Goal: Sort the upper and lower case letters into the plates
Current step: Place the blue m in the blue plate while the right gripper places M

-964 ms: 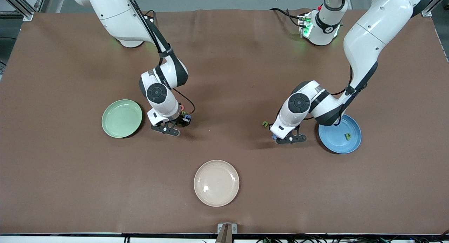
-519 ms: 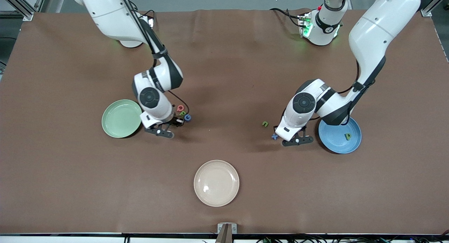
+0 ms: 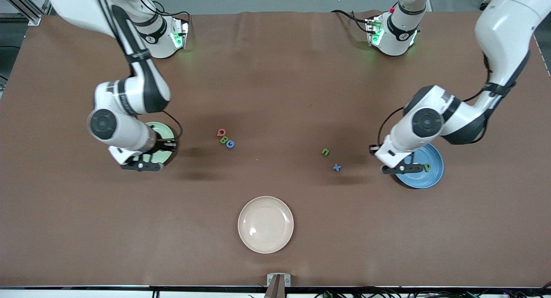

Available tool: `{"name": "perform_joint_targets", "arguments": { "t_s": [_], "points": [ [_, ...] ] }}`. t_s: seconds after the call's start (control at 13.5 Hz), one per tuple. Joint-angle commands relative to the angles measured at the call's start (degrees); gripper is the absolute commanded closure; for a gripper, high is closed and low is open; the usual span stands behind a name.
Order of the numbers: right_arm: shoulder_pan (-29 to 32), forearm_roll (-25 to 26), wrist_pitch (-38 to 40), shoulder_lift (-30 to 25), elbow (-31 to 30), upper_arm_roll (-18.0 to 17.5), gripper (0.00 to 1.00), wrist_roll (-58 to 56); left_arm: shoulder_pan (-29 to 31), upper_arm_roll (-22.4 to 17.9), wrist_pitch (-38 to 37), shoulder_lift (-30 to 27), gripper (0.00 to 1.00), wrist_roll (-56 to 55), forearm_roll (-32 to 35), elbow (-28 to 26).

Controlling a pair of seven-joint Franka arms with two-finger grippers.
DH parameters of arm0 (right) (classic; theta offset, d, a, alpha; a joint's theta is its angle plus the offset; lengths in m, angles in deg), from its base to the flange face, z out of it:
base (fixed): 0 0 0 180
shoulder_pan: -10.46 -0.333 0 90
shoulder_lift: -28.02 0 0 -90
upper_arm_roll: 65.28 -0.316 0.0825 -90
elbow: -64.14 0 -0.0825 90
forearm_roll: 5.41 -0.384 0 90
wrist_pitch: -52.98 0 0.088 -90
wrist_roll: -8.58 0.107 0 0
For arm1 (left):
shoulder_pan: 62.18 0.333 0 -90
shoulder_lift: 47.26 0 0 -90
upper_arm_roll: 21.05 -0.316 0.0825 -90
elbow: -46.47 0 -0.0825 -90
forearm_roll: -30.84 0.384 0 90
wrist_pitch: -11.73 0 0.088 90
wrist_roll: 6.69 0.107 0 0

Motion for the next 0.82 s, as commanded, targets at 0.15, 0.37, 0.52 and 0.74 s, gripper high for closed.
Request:
{"name": "perform_joint_targets", "arguments": {
  "t_s": [0.15, 0.37, 0.52, 0.74],
  "points": [
    [6.49, -0.55, -9.95, -3.46, -12.44, -0.95, 1.00, -10.62, 7.74, 1.29, 0.49, -0.46, 0.80, 7.34, 7.56, -4.49],
    [7.20, -0.55, -16.12, -3.02, -17.38, -0.96, 0.99, -11.60, 10.90, 1.11, 0.76, 1.38, 0.80, 10.78, 10.73, -4.93],
    [7.46, -0.55, -16.83, -2.84, -18.27, -0.96, 0.98, -11.60, 12.32, 0.76, 2.86, 1.47, 0.80, 12.80, 11.62, -6.16],
    [7.46, -0.64, -16.57, -2.32, -19.06, -1.04, 0.93, -11.51, 13.63, -1.08, 5.23, 1.56, 0.80, 15.79, 14.08, -7.56]
  ]
}}
